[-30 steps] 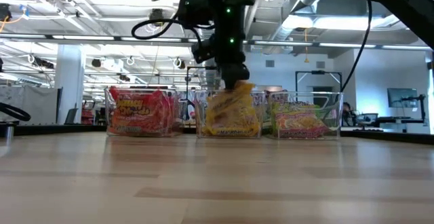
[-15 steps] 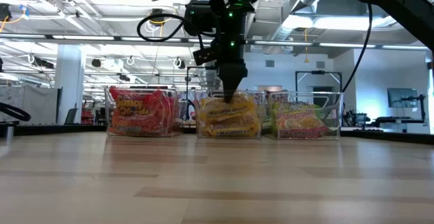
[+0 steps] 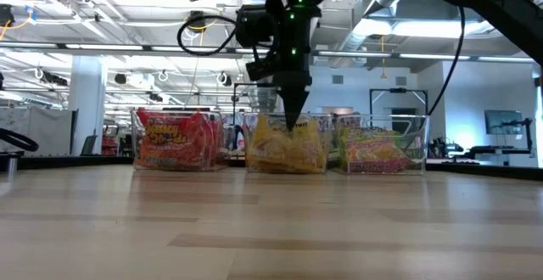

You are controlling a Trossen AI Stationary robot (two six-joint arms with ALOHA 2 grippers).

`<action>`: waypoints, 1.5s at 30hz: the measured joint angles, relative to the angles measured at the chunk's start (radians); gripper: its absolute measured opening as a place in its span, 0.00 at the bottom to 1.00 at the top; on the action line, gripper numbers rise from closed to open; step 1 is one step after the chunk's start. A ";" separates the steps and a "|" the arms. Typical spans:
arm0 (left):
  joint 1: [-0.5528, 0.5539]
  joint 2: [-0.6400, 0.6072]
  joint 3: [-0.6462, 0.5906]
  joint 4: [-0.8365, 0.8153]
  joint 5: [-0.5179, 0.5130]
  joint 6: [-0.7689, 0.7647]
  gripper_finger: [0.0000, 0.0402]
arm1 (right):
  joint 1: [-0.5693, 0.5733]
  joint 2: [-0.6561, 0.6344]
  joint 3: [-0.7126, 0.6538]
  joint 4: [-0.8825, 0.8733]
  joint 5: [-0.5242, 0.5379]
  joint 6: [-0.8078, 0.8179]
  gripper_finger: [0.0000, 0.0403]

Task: Sort Maruchan noodles
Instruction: Put the yellow noodle pack into the middle transparent bin, then put the green noodle pack into the right transparent bin

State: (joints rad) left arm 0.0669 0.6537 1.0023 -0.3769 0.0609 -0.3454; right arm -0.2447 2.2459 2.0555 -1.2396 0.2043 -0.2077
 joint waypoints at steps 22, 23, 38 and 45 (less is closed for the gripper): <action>0.001 0.007 0.000 0.024 -0.261 0.177 0.40 | 0.067 -0.114 0.279 -0.243 -0.176 0.324 0.31; 0.002 0.008 0.000 0.026 -0.276 0.178 0.40 | 0.076 -0.128 0.279 -0.242 -0.175 0.337 0.31; 0.002 0.014 0.079 -0.088 -0.250 0.006 0.50 | 0.196 -0.331 0.279 -0.243 -0.145 0.534 0.30; -0.002 0.012 0.140 -0.423 -0.083 -0.196 0.44 | 0.245 -0.397 0.279 -0.245 0.016 0.559 0.30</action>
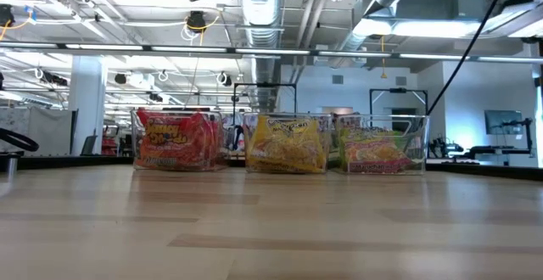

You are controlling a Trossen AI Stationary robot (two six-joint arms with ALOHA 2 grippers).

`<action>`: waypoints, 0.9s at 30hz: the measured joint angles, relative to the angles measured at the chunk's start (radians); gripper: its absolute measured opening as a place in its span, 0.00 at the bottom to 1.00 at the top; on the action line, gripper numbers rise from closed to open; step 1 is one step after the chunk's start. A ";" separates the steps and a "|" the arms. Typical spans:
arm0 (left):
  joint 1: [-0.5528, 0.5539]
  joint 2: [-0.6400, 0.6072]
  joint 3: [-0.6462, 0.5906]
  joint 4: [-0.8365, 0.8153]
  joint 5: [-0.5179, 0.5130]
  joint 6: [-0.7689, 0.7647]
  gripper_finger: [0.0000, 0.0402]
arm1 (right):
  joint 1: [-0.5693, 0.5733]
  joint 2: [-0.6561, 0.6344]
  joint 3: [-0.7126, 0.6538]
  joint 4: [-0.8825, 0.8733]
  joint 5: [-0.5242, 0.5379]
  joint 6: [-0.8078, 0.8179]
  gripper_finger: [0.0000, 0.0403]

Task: Sort Maruchan noodles
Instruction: Put the green noodle pack into the right transparent bin

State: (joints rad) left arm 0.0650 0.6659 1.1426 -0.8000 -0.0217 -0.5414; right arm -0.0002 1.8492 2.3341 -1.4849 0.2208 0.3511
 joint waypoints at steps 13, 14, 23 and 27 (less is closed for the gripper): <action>-0.199 0.045 -0.303 -0.128 0.329 -0.288 0.42 | 0.051 0.004 -0.001 -0.083 0.017 0.094 0.30; -0.221 0.050 -0.318 -0.124 0.336 -0.311 0.42 | 0.056 0.004 -0.001 -0.081 0.017 0.095 0.30; -0.435 0.117 -0.407 -0.114 0.311 -0.464 0.42 | 0.085 0.004 -0.001 -0.079 0.016 0.146 0.30; -0.492 0.167 -0.408 -0.112 0.302 -0.487 0.42 | 0.086 0.004 -0.001 -0.079 0.014 0.147 0.30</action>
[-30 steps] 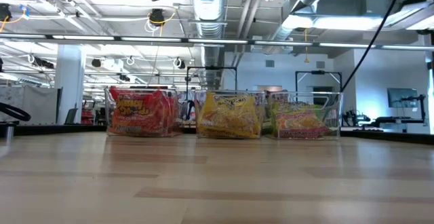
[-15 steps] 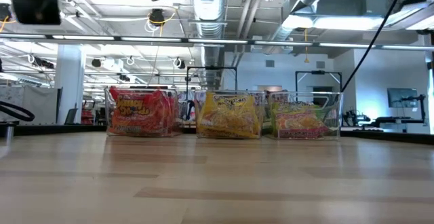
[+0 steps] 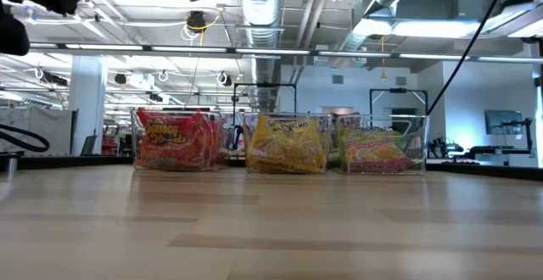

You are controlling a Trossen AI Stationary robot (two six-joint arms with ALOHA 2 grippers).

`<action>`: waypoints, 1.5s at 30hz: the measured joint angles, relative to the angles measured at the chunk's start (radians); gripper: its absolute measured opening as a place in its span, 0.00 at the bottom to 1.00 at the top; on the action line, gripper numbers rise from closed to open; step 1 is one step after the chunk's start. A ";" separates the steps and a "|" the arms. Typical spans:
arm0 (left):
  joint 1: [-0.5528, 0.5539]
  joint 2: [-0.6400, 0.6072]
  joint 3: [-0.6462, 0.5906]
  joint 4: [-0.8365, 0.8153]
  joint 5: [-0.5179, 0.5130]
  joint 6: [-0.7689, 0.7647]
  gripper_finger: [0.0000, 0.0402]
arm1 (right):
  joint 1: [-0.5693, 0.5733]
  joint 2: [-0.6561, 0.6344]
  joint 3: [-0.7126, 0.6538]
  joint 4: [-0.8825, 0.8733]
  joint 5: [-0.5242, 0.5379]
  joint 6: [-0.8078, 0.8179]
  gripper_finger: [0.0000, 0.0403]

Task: Sort Maruchan noodles
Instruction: Put the green noodle pack into the right transparent bin

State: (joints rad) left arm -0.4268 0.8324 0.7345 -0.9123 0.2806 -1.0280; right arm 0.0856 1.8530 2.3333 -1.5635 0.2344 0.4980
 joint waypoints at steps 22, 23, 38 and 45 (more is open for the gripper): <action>-0.176 0.317 0.000 0.144 -0.078 -0.182 0.42 | 0.000 0.000 0.000 -0.007 -0.098 -0.107 0.45; -0.177 0.330 0.000 0.149 -0.078 -0.193 0.42 | 0.001 0.000 0.000 -0.008 -0.109 -0.117 0.45; -0.236 0.537 0.000 0.263 -0.014 -0.254 0.42 | 0.047 0.000 0.000 -0.008 -0.130 -0.167 0.44; -0.241 0.642 0.003 0.347 0.042 -0.267 0.42 | 0.071 0.000 0.000 -0.008 -0.130 -0.167 0.44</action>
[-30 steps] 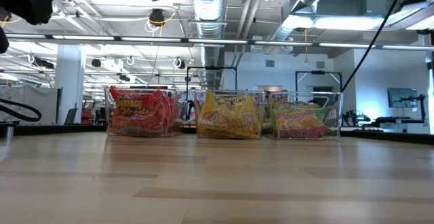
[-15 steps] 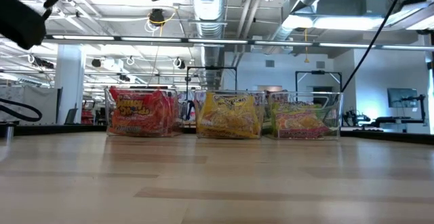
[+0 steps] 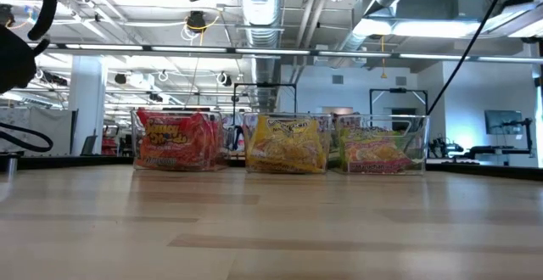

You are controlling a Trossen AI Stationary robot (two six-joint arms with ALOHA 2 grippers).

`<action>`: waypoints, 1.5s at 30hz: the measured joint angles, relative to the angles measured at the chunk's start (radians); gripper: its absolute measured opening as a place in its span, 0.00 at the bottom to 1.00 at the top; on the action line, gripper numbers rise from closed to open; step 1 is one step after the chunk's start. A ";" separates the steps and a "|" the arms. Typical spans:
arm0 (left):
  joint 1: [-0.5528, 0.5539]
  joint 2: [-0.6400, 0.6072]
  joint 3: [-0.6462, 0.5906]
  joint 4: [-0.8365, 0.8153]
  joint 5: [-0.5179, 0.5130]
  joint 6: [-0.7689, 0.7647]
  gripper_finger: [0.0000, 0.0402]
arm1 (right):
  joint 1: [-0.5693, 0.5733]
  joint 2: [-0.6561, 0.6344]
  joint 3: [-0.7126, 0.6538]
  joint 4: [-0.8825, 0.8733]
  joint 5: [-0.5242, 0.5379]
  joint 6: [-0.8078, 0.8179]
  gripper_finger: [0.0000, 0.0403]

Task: Sort Maruchan noodles
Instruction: Put the green noodle pack into the right transparent bin

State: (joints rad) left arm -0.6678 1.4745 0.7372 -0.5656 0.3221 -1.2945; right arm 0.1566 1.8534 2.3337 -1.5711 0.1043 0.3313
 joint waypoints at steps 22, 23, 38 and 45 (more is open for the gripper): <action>0.005 0.104 0.007 0.316 0.017 -0.050 0.00 | 0.014 0.000 0.000 0.000 -0.001 0.023 0.44; 0.008 0.104 0.010 0.325 0.011 -0.050 0.00 | 0.014 0.000 0.000 0.000 -0.002 0.024 0.44; 0.168 0.045 0.101 0.338 -0.118 0.135 0.00 | 0.027 -0.051 0.021 0.000 -0.032 0.039 0.36; 0.260 0.045 0.103 0.337 -0.117 0.243 0.00 | 0.086 -0.117 0.020 0.000 -0.033 0.119 0.32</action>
State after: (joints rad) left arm -0.4081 1.5192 0.8398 -0.2283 0.2047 -1.0517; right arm 0.2430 1.7364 2.3539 -1.5711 0.0715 0.4499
